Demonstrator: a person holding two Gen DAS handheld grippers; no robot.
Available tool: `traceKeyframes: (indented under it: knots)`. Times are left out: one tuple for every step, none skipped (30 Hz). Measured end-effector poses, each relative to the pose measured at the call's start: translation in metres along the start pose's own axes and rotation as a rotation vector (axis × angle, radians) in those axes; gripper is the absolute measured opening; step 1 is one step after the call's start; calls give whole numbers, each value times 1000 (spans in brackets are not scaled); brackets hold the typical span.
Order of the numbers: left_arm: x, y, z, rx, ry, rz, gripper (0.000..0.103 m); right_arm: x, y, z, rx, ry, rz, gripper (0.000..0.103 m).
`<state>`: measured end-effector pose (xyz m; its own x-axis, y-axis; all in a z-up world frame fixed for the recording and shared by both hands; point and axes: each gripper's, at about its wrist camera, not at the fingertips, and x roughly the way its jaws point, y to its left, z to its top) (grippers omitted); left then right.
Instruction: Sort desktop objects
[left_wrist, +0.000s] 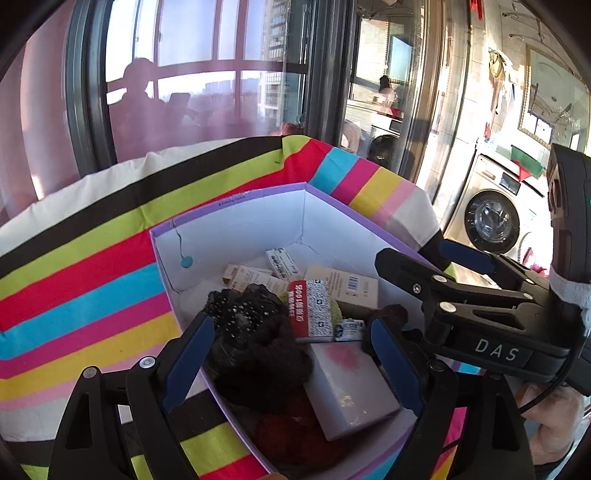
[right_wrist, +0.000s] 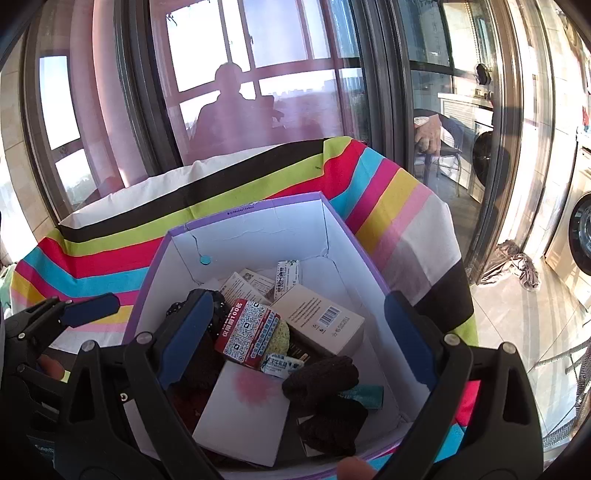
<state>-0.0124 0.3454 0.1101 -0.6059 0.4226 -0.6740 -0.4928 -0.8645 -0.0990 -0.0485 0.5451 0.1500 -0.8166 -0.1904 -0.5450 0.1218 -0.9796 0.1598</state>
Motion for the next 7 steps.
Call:
traceKeyframes:
  knots:
    - [-2, -2, 1, 5, 24, -16, 88, -7, 1, 2, -18, -17, 8, 95]
    - [-3, -4, 3, 11, 43, -46, 88, -11, 2, 3, -39, -22, 8, 100]
    - [-4, -7, 5, 38, 45, -84, 88, -13, 1, 7, -31, -23, 31, 102]
    - [-3, -10, 8, 57, 51, -82, 88, -14, -3, 9, -5, -26, 70, 102]
    - [-2, -11, 11, 71, 41, -65, 88, -13, -4, 12, 6, -22, 83, 102]
    - [3, -9, 14, 71, 45, -56, 88, -9, -4, 14, -2, -12, 74, 102]
    - [13, -5, 19, 51, 70, -91, 88, -3, -4, 16, -15, 2, 49, 102]
